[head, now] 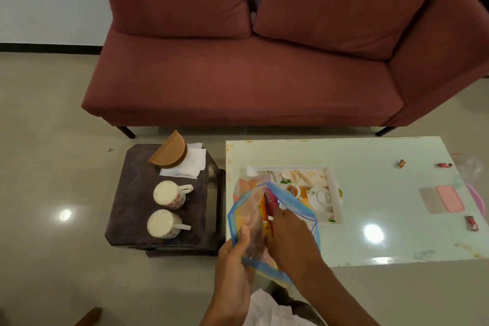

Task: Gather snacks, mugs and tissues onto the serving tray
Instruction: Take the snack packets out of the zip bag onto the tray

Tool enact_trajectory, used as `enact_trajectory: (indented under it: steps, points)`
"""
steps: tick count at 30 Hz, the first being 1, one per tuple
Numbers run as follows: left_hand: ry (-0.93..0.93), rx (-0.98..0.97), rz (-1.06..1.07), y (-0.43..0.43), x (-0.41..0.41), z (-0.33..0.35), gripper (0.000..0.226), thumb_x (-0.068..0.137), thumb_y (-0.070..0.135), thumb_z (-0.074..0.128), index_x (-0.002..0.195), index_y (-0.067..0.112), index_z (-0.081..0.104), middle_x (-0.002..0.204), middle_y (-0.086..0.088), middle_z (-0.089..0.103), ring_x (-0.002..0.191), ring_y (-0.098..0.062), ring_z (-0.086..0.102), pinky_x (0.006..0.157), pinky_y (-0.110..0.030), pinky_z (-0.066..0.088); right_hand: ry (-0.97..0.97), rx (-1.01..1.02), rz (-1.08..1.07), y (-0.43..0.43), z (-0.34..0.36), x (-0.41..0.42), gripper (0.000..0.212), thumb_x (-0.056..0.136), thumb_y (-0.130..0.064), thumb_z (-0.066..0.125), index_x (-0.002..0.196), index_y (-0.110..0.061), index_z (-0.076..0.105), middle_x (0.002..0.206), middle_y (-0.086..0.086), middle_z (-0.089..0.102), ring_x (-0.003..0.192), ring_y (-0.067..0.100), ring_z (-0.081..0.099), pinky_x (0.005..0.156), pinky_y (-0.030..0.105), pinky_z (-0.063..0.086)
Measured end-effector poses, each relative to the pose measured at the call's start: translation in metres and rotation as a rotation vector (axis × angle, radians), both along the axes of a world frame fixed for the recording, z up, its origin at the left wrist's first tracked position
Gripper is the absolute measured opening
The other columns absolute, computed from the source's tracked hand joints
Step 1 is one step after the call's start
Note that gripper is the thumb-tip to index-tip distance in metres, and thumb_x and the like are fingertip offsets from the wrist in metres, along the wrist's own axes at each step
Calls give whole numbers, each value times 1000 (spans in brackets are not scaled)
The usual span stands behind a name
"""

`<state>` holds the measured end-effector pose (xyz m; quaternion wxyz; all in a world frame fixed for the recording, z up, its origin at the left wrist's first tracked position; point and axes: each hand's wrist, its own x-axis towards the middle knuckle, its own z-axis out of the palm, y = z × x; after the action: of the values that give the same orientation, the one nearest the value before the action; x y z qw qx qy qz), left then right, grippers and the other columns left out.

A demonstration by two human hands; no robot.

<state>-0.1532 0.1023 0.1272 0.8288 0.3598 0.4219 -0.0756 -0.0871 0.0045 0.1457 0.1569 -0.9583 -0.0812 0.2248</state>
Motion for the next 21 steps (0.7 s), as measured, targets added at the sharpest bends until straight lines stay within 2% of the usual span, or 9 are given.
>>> enact_trajectory:
  steps: [2, 4, 7, 9, 12, 13, 15, 17, 21]
  points:
    - [-30, -6, 3, 2, -2, -1, 28, 87, 18, 58, 108, 1, 70, 100, -17, 77, 85, -26, 76, 67, -29, 63, -28, -89, 26, 6, -7, -3, 31, 94, -23, 53, 125, -19, 51, 116, 2, 64, 102, 20, 66, 78, 28, 52]
    - [-38, -3, 15, 4, -4, -3, 33, 79, 21, 61, 105, 3, 71, 92, -13, 80, 82, -24, 77, 70, -34, 62, -35, -86, 6, 6, -9, -5, 18, 94, -23, 54, 109, -19, 61, 105, 1, 69, 93, 18, 68, 66, 24, 46]
    - [-2, 90, -51, 3, -2, -8, 35, 81, 28, 64, 107, 6, 71, 94, -12, 79, 87, -25, 76, 78, -36, 56, -18, 23, -41, 1, -17, -12, 18, 96, -27, 47, 98, -18, 63, 97, 0, 68, 80, 13, 61, 62, 20, 34]
    - [14, 131, -80, -2, 0, -11, 34, 78, 36, 65, 101, 13, 72, 90, -7, 81, 81, -18, 78, 73, -33, 56, -5, 134, -88, -5, -18, -15, 24, 99, -36, 42, 100, -18, 59, 95, -2, 64, 77, 8, 51, 63, 15, 32]
    - [31, 163, -67, -2, 1, -13, 24, 86, 35, 63, 100, 17, 70, 87, -4, 81, 82, -20, 77, 81, -40, 57, 5, 265, -207, -9, -13, -21, 32, 97, -49, 37, 105, -21, 52, 99, -8, 63, 83, 6, 59, 69, 12, 44]
    - [26, 172, -66, -3, 2, -13, 21, 88, 33, 61, 100, 17, 70, 89, -5, 80, 85, -21, 76, 86, -43, 56, -11, 316, -252, -13, -12, -22, 31, 97, -48, 37, 106, -22, 50, 103, -9, 64, 87, 7, 62, 71, 14, 50]
    - [8, 188, -93, -13, 8, -13, 24, 84, 35, 62, 99, 18, 71, 88, -2, 80, 83, -16, 77, 82, -39, 57, -83, 439, -337, -26, -7, -20, 18, 98, -43, 39, 105, -28, 47, 107, -8, 64, 90, 10, 65, 73, 21, 58]
    - [22, 190, -126, -28, 15, -13, 26, 83, 35, 65, 99, 16, 73, 86, 0, 81, 83, -12, 77, 76, -32, 59, -167, 515, -404, -40, -2, -13, 3, 98, -39, 41, 97, -37, 42, 100, -10, 63, 85, 11, 67, 68, 23, 59]
    - [107, 259, -130, -61, 32, -18, 21, 91, 35, 62, 91, 18, 73, 76, 1, 79, 92, -25, 72, 86, -41, 56, -226, 655, -568, -69, 8, 9, 16, 90, -47, 44, 98, -34, 47, 88, -20, 63, 76, 2, 68, 54, 8, 51]
